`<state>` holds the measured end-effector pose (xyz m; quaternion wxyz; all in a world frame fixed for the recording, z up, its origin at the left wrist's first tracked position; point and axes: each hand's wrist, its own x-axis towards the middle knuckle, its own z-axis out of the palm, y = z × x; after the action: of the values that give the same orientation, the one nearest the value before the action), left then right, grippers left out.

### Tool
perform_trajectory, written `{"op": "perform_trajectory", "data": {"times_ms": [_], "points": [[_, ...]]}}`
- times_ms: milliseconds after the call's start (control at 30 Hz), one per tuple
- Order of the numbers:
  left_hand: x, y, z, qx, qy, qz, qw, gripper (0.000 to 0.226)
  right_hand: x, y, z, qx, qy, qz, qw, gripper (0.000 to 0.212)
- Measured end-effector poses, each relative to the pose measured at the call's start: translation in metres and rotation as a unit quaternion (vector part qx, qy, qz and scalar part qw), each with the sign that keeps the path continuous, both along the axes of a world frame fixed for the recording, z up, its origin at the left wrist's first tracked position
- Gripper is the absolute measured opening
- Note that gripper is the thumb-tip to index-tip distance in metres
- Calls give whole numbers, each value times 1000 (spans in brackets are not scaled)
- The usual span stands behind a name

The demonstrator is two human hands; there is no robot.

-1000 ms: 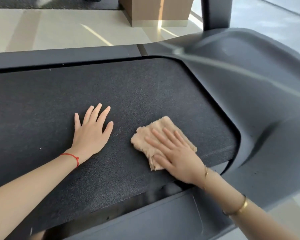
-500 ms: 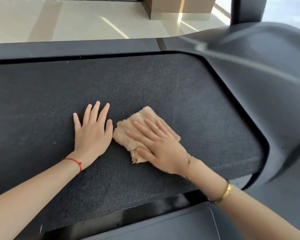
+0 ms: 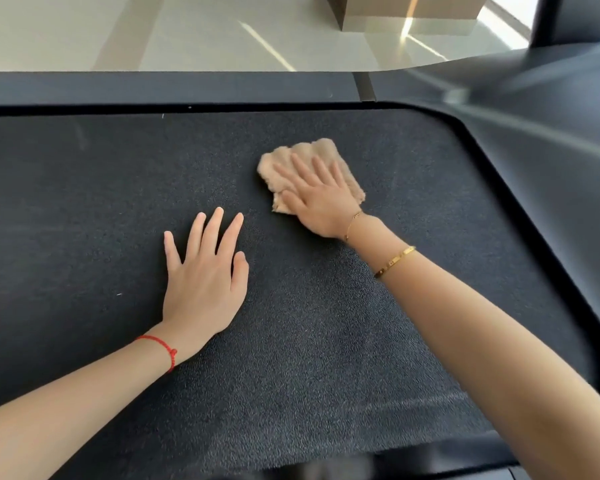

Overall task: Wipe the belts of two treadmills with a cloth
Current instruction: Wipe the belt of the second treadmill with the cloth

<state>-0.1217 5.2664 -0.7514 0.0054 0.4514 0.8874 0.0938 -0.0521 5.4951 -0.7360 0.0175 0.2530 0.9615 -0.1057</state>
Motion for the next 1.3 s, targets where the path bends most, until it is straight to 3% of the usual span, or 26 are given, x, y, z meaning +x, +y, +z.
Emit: {"op": "perform_trajectory", "data": {"times_ms": [100, 200, 300, 367, 600, 800, 1100, 1300], "points": [[-1, 1, 0, -8, 6, 0, 1000, 57, 1, 24, 3, 32, 11, 49, 998, 56], [-1, 1, 1, -18, 6, 3, 1000, 64, 2, 82, 13, 84, 13, -44, 995, 68], [-2, 2, 1, -23, 11, 3, 1000, 65, -12, 119, 14, 6, -8, -154, 988, 59], [-2, 2, 1, -26, 9, 2, 1000, 65, -33, 120, 11, -22, -3, -170, 985, 57], [-2, 2, 5, -22, -5, 4, 1000, 60, -71, 50, 10, -28, 18, -55, 998, 55], [-3, -12, 8, -14, -28, 14, 999, 60, -3, -6, 2, -17, 19, 37, 999, 56], [-34, -87, 10, -30, -34, -4, 999, 62, 39, -28, 13, -30, -3, -132, 991, 58], [-68, -144, 9, -7, -43, 5, 999, 59, 24, -148, 13, -23, 8, -38, 999, 55]]}}
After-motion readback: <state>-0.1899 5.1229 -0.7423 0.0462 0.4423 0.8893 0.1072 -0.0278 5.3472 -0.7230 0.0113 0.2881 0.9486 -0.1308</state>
